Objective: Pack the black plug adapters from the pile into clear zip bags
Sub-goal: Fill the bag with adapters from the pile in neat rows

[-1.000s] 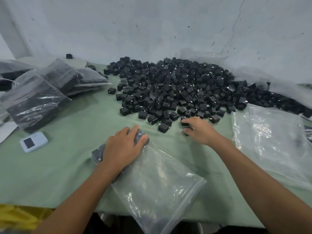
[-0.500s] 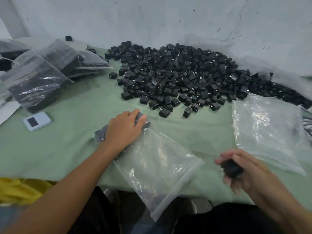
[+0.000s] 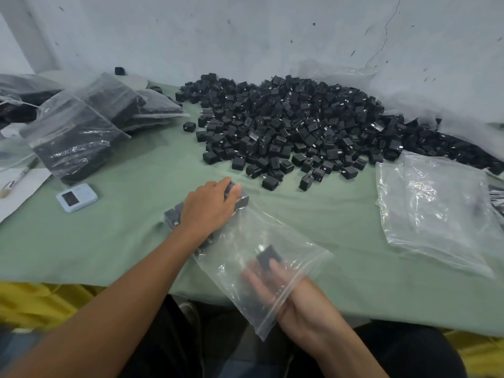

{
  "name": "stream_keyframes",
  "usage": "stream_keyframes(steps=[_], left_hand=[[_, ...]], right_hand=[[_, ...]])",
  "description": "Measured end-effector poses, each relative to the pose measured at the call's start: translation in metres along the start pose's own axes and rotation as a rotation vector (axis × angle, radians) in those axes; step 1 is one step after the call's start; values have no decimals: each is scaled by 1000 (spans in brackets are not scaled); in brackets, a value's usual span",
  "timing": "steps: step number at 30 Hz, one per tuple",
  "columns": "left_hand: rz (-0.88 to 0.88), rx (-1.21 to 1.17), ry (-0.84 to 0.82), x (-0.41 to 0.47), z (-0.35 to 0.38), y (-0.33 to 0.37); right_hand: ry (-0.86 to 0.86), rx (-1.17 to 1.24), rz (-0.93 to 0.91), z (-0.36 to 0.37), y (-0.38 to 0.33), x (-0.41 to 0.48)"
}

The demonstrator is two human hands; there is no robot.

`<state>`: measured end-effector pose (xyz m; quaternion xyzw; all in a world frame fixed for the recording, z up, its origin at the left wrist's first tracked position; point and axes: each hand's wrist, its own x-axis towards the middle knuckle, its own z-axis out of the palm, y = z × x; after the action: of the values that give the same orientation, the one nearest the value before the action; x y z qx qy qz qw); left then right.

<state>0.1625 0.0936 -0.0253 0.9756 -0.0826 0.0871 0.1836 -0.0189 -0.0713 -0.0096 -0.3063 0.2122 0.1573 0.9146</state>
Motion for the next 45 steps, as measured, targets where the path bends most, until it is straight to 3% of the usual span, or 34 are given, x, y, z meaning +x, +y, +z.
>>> stream_keyframes(steps=[3,6,11,17,20,27,31,39,45], left_hand=[[-3,1,-1,1,1,-1],[4,0,-1,1,1,-1],[11,-2,7,1,2,-1],[18,-11,13,0,2,-2],[23,-13,17,0,3,-2],[28,-25,18,-1,0,0],[22,-52,20,-1,0,-2],[-64,-239,81,1,-4,-3],[-102,-313,95,2,-5,-4]], right_hand=[[-69,-50,-24,9,1,26],[25,-168,-60,19,2,50],[63,-555,-184,29,6,67],[160,-1161,-463,30,7,70],[162,-1303,-561,30,10,71],[-11,-1417,-684,28,15,72],[45,-1441,-783,27,24,79],[79,-1465,-758,19,25,93],[-27,-1602,-870,12,29,96]])
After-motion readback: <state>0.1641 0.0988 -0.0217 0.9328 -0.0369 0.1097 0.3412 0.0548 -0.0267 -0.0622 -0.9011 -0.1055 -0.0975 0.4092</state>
